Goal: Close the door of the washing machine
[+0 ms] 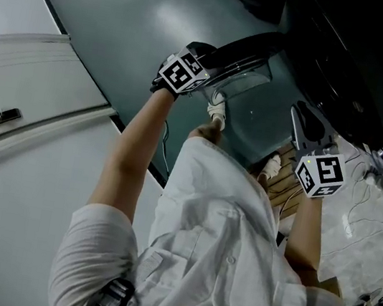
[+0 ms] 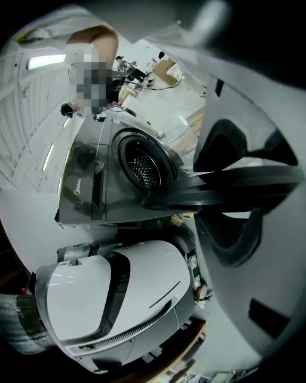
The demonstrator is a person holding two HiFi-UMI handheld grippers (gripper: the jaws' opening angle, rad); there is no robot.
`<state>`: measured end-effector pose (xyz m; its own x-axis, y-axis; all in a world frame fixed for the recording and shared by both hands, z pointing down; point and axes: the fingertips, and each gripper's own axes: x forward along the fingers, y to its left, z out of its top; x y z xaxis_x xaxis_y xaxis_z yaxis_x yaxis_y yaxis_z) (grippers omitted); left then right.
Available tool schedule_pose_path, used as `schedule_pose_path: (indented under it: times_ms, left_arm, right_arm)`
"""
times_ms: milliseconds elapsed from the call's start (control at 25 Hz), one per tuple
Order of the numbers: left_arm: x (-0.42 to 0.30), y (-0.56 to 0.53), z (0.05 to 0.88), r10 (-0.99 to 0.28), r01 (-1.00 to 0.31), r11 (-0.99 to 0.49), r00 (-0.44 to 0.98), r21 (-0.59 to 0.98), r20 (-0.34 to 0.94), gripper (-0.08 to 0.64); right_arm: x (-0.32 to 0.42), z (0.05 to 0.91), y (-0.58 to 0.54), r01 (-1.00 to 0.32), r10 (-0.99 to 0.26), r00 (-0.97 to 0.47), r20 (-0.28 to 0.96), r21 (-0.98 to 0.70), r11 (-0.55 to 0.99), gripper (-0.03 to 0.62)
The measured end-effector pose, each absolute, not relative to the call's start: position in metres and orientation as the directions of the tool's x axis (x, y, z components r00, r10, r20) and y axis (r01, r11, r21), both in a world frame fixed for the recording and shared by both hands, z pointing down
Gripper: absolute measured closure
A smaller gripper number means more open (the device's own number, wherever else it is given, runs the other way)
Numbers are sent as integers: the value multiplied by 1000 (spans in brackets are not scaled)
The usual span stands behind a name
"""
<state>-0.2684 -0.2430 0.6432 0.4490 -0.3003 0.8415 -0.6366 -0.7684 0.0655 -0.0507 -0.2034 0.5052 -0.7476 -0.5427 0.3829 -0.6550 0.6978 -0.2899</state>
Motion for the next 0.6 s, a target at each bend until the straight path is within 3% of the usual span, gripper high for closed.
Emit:
schedule_pose_path:
  times_ms: [200,600]
  left_arm:
    - [-241,-219,644,-320,-680,-729,438,77,840,342]
    - [-170,-176,644,-354,-720,-684,468,117,810,259]
  right_arm:
    - [-26,505,-186,-644,-534,-757,376,-295,705,514]
    - [12,497,-155,-630,-528,-769,361,-287,721,514]
